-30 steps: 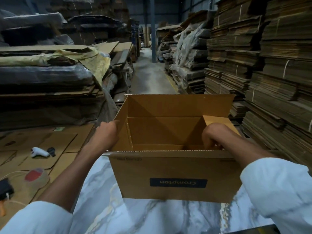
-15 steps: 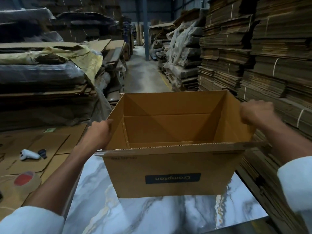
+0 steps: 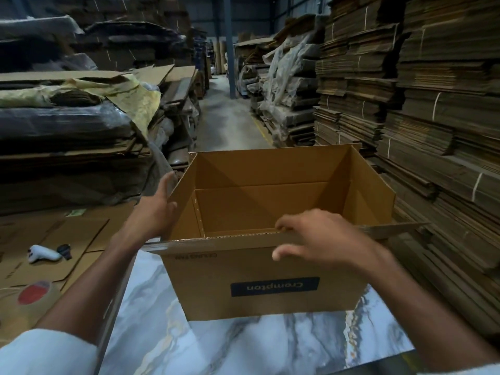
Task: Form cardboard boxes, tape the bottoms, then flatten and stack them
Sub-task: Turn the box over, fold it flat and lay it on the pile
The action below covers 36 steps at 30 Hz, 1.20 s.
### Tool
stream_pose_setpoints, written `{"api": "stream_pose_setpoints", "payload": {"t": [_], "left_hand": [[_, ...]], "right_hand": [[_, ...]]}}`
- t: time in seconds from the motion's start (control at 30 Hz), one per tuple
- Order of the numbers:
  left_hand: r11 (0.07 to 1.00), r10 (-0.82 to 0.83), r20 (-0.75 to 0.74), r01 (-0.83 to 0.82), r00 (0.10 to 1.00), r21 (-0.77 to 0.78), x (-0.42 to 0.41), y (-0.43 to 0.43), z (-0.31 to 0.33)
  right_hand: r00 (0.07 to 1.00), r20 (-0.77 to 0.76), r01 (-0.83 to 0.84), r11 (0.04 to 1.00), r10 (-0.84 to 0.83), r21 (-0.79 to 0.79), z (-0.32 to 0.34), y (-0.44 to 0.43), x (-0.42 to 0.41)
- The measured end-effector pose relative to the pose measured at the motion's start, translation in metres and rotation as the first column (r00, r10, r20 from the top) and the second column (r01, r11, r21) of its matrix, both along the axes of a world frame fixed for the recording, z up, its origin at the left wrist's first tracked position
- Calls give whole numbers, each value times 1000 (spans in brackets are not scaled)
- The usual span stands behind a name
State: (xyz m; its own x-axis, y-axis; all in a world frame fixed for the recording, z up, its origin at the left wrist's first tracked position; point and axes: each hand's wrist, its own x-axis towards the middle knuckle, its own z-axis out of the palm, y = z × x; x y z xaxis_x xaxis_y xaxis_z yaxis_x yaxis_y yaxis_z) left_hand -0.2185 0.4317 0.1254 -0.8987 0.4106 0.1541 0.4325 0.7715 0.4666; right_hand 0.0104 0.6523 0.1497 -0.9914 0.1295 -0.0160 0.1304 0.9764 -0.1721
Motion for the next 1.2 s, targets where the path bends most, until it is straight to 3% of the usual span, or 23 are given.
{"api": "stream_pose_setpoints", "payload": {"t": [0.07,0.13,0.23,0.57,0.8,0.87,0.93,1.07,1.13,1.2], "left_hand": [[999,42,114,-45,993,25,-6,-4,4],[997,-2,266,-20,964,80,-12,-10,7],[988,-73,336,23,939,152,-13,-25,10],[936,-331,477,220,814,273,20,-52,6],[893,-416,538,219,733,393,46,-49,4],[887,-410,587,156,698,434,41,-58,1],[842,-481,631,120,608,527,38,-67,-7],[726,-613,579,95,537,681,36,-78,-37],[734,-620,554,162,555,659,35,-86,-59],[789,-594,551,289,586,542,39,-89,-82]], "right_hand": [[999,-27,-22,980,28,199,-19,-3,-8],[993,-115,-6,963,39,271,-28,7,-16],[984,-162,-14,928,80,372,-32,23,-25],[841,-475,-6,882,260,472,-58,66,-73],[799,-568,113,877,200,467,-60,68,-112],[822,-540,89,896,180,434,-52,63,-117],[878,-453,54,910,152,410,-44,63,-120],[883,-419,12,880,214,475,-38,72,-122],[860,-456,21,878,228,478,-39,74,-123],[835,-498,56,867,231,496,-46,75,-127]]}}
